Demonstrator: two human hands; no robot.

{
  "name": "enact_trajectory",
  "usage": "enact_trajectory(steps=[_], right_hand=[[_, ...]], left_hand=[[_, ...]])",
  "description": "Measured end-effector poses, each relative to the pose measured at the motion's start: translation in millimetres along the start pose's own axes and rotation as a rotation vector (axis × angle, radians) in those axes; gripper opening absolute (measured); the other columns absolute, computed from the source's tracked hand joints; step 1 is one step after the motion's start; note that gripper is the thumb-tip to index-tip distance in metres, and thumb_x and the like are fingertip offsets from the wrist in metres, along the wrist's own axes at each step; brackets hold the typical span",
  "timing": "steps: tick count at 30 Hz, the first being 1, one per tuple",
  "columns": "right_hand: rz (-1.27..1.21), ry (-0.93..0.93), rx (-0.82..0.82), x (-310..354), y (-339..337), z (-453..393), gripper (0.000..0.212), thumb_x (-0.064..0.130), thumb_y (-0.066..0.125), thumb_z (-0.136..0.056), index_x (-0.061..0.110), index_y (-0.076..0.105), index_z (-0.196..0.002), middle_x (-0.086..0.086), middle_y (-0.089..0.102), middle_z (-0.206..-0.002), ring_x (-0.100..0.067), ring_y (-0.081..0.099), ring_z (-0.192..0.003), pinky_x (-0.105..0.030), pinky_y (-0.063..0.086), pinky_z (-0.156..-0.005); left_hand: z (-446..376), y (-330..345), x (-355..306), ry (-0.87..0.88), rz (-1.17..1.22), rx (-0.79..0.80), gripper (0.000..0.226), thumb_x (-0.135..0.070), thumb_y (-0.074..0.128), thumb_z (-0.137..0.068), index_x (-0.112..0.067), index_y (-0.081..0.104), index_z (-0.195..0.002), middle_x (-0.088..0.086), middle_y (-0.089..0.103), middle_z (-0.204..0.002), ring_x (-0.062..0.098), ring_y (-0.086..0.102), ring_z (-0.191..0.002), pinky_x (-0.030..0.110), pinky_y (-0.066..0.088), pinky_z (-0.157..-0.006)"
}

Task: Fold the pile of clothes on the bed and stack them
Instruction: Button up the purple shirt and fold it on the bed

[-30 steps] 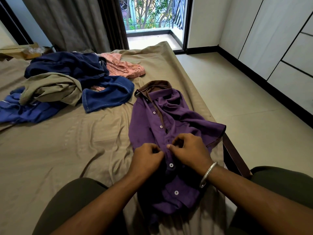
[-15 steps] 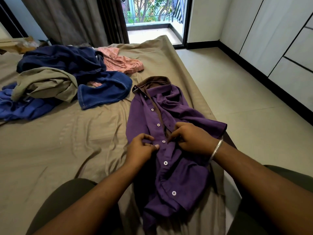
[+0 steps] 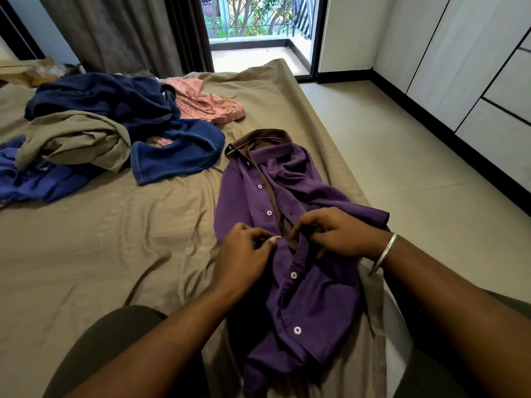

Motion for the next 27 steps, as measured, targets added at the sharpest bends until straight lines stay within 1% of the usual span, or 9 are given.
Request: enact_trajectory(steps=[3, 6, 8, 12, 16, 19, 22, 24, 27], right_hand=[[0.208, -0.079, -0.052, 10.6, -1.4, -3.5, 0.038, -0.01, 0.056, -0.085, 0.013, 0.074, -0.108, 0.003, 0.07, -0.109, -0.007, 0.068, -0.086, -0.017, 0.055, -0.072], [0.284, -0.096, -0.051, 18.3, -4.9, -6.2, 0.024, -0.001, 0.067, -0.085, 0.016, 0.076, -0.099, 0.021, 0.068, -0.085, 0.006, 0.066, -0.069, -0.008, 0.047, -0.068], [0.348, -0.117, -0.072, 21.0, -10.5, -9.7, 0.017, 0.007, 0.074, -0.083, 0.019, 0.076, -0.095, 0.024, 0.063, -0.079, 0.015, 0.059, -0.064, -0.006, 0.043, -0.064], [0.41, -0.153, -0.043, 19.7, -6.0, -18.9, 0.015, 0.011, 0.078, -0.08, 0.018, 0.076, -0.093, 0.012, 0.071, -0.088, 0.006, 0.06, -0.071, -0.017, 0.05, -0.068], [0.379, -0.162, -0.011, 18.3, 1.7, -24.2, 0.018, 0.002, 0.072, -0.083, 0.011, 0.077, -0.099, 0.002, 0.075, -0.096, -0.002, 0.066, -0.082, -0.01, 0.05, -0.075], [0.447, -0.202, 0.009, 16.4, 6.1, -25.4, 0.019, 0.004, 0.069, -0.085, 0.014, 0.077, -0.1, 0.001, 0.072, -0.097, -0.009, 0.066, -0.083, -0.019, 0.051, -0.076], [0.524, -0.203, -0.006, 11.1, 7.7, -26.2, 0.02, 0.008, 0.067, -0.088, 0.014, 0.075, -0.105, -0.004, 0.066, -0.099, -0.016, 0.061, -0.084, -0.029, 0.051, -0.076], [0.503, -0.201, -0.033, 10.4, 5.6, -25.5, 0.019, 0.008, 0.066, -0.09, 0.014, 0.074, -0.106, -0.002, 0.067, -0.1, -0.011, 0.059, -0.084, -0.021, 0.049, -0.076], [0.459, -0.227, -0.044, 14.8, 4.7, -22.6, 0.019, 0.007, 0.067, -0.089, 0.014, 0.074, -0.105, 0.003, 0.07, -0.099, -0.005, 0.06, -0.084, -0.009, 0.043, -0.077]], left_hand=[[-6.6, -1.7, -6.0, 0.056, -0.079, 0.005, 0.025, -0.041, 0.07, -0.085, -0.028, 0.074, -0.106, -0.006, 0.064, -0.101, 0.012, 0.063, -0.096, 0.026, 0.046, -0.081], [-10.6, 0.5, -12.5, 0.081, -0.147, 0.047, 0.027, -0.046, 0.069, -0.084, -0.027, 0.075, -0.103, -0.008, 0.072, -0.1, 0.011, 0.066, -0.095, 0.025, 0.049, -0.077], [-11.2, 8.0, -12.9, 0.084, -0.152, 0.091, 0.027, -0.048, 0.069, -0.084, -0.026, 0.076, -0.098, -0.009, 0.073, -0.097, 0.009, 0.066, -0.093, 0.028, 0.052, -0.077], [-14.0, 23.2, 0.2, 0.028, -0.118, 0.132, 0.024, -0.046, 0.07, -0.083, -0.026, 0.074, -0.094, -0.01, 0.073, -0.092, 0.009, 0.067, -0.087, 0.031, 0.053, -0.075], [-18.9, 31.1, 11.2, -0.007, -0.064, 0.147, 0.015, -0.039, 0.07, -0.083, -0.026, 0.074, -0.09, -0.011, 0.074, -0.089, 0.009, 0.068, -0.086, 0.033, 0.055, -0.077], [-21.1, 31.4, 12.2, -0.018, -0.008, 0.127, 0.008, -0.032, 0.074, -0.082, -0.027, 0.074, -0.088, -0.013, 0.073, -0.086, 0.003, 0.067, -0.083, 0.024, 0.052, -0.074], [-23.8, 30.7, 13.7, -0.049, 0.076, 0.126, 0.005, -0.027, 0.079, -0.08, -0.027, 0.075, -0.082, -0.019, 0.069, -0.074, -0.004, 0.065, -0.078, 0.007, 0.042, -0.065], [-24.8, 29.6, 15.6, -0.066, 0.099, 0.121, 0.005, -0.027, 0.08, -0.079, -0.027, 0.075, -0.079, -0.021, 0.066, -0.069, -0.005, 0.065, -0.077, 0.004, 0.04, -0.063], [-23.9, 30.6, 19.6, -0.104, 0.116, 0.132, 0.009, -0.032, 0.08, -0.079, -0.024, 0.075, -0.081, -0.015, 0.07, -0.073, -0.001, 0.066, -0.077, 0.016, 0.047, -0.068]])
Point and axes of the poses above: each hand's wrist, its own z-axis away from the middle knuckle, its own y-axis out of the palm, x = y × z, the point moved 9 cm from there along -z, towards the middle knuckle
